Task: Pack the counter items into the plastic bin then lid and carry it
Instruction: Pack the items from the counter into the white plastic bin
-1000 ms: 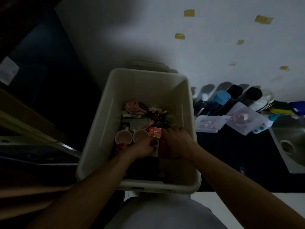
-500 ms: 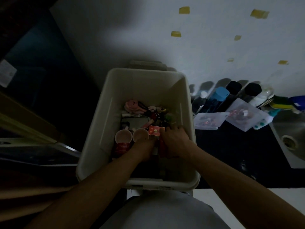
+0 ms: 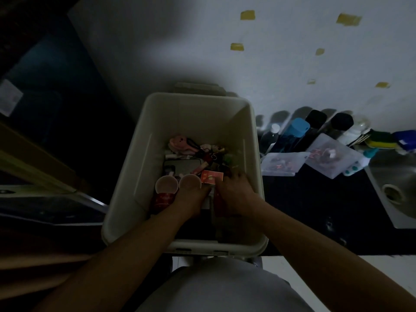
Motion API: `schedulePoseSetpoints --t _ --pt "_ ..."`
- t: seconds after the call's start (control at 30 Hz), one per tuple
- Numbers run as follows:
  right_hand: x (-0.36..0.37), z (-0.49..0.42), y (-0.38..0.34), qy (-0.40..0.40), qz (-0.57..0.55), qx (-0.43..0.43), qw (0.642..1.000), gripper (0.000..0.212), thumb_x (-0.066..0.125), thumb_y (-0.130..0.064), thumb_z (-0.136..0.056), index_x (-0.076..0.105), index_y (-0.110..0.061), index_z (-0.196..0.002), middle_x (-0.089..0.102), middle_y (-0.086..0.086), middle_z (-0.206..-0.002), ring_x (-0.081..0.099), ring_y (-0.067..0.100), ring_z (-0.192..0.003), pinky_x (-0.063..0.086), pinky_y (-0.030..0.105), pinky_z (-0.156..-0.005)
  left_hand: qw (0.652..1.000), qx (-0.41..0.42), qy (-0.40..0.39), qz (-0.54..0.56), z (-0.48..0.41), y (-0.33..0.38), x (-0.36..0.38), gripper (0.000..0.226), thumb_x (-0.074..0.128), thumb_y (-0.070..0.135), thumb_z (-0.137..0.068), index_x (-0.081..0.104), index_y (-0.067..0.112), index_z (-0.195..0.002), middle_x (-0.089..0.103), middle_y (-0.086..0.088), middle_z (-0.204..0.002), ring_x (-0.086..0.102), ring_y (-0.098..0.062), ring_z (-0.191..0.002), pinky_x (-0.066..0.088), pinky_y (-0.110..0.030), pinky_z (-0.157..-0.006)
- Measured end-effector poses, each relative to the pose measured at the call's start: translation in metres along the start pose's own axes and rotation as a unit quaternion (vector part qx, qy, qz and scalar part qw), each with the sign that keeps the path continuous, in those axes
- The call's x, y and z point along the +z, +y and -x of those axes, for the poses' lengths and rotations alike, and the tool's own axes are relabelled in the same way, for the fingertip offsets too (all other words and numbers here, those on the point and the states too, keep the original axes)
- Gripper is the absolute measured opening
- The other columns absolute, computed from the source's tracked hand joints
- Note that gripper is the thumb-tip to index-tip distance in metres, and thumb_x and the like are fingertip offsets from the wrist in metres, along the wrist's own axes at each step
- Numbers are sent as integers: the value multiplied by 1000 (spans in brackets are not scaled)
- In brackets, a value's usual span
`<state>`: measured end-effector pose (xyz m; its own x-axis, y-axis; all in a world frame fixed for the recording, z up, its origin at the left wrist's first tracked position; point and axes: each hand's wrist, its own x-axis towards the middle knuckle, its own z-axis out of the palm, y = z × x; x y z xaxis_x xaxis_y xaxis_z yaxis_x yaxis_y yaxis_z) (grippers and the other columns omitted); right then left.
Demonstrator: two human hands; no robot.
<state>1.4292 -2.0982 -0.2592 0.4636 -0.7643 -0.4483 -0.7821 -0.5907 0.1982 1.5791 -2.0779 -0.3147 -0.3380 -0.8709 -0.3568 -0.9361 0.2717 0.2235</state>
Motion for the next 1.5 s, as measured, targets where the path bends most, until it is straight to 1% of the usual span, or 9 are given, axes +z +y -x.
schedulePoseSetpoints --t 0.17,0.27,0.43,0.67,0.83,1.13,1.3,1.4,1.5 --pt "-3 6 -6 -29 5 -9 1000 72 55 -45 -90 28 -7 -146 44 19 -145 37 38 -136 10 59 -117 999 -23 -30 5 3 -4 2 62 59 19 -93 33 20 -150 36 -16 -151 35 -35 -136 27 -32 -107" --pt "-8 9 -11 -55 6 -9 998 63 48 -39 -97 27 -9 -148 36 17 -151 29 37 -141 18 54 -117 998 -45 -45 18 1 -8 4 71 67 29 -86 33 25 -148 36 -15 -150 34 -36 -135 28 -42 -110" --pt "-1 2 -17 -92 -20 0 996 54 45 -41 -98 38 -12 -143 46 13 -145 44 35 -131 31 46 -107 998 -26 -47 23 -1 -10 6 76 65 34 -87 25 29 -152 33 -14 -153 31 -36 -139 26 -43 -112" --pt "14 -10 -21 -113 7 6 994 52 46 -35 -99 35 -14 -145 47 10 -145 47 30 -130 30 46 -108 997 -27 -52 58 -4 -12 6 69 63 45 -88 34 26 -148 41 -12 -148 36 -32 -135 24 -38 -112" --pt "15 -11 -22 -119 30 2 992 49 45 -32 -100 36 -11 -143 51 12 -140 53 32 -123 40 45 -103 996 -31 -64 61 -5 -12 9 73 64 50 -86 33 27 -148 42 -12 -147 35 -32 -136 24 -39 -113" --pt "-3 1 -20 -106 4 2 994 43 44 -29 -101 41 -11 -140 50 12 -142 51 29 -127 40 42 -101 991 -64 -86 85 -9 -14 7 70 69 49 -82 42 26 -143 42 -6 -147 38 -30 -135 29 -38 -110" --pt "-15 23 -16 -130 -39 -71 988 43 45 -23 -102 33 -18 -143 43 15 -145 44 35 -132 41 48 -104 984 -53 -106 135 -12 -21 -2 41 66 29 -90 61 12 -127 59 -10 -123 57 -27 -115 42 -29 -93" --pt "-11 21 -13 -143 -38 -66 987 34 42 -27 -103 46 -13 -134 54 14 -134 54 32 -121 46 45 -99 986 -38 -94 129 -5 -22 -7 35 65 29 -88 64 13 -119 60 -5 -117 58 -22 -108 48 -35 -95" --pt "-8 18 -10 -144 -50 -62 986 34 44 -34 -101 56 -12 -124 60 11 -125 59 28 -112 48 43 -95 988 -47 -61 137 -7 -22 -9 29 57 34 -84 68 8 -94 65 -9 -97 63 -26 -91 52 -41 -84"
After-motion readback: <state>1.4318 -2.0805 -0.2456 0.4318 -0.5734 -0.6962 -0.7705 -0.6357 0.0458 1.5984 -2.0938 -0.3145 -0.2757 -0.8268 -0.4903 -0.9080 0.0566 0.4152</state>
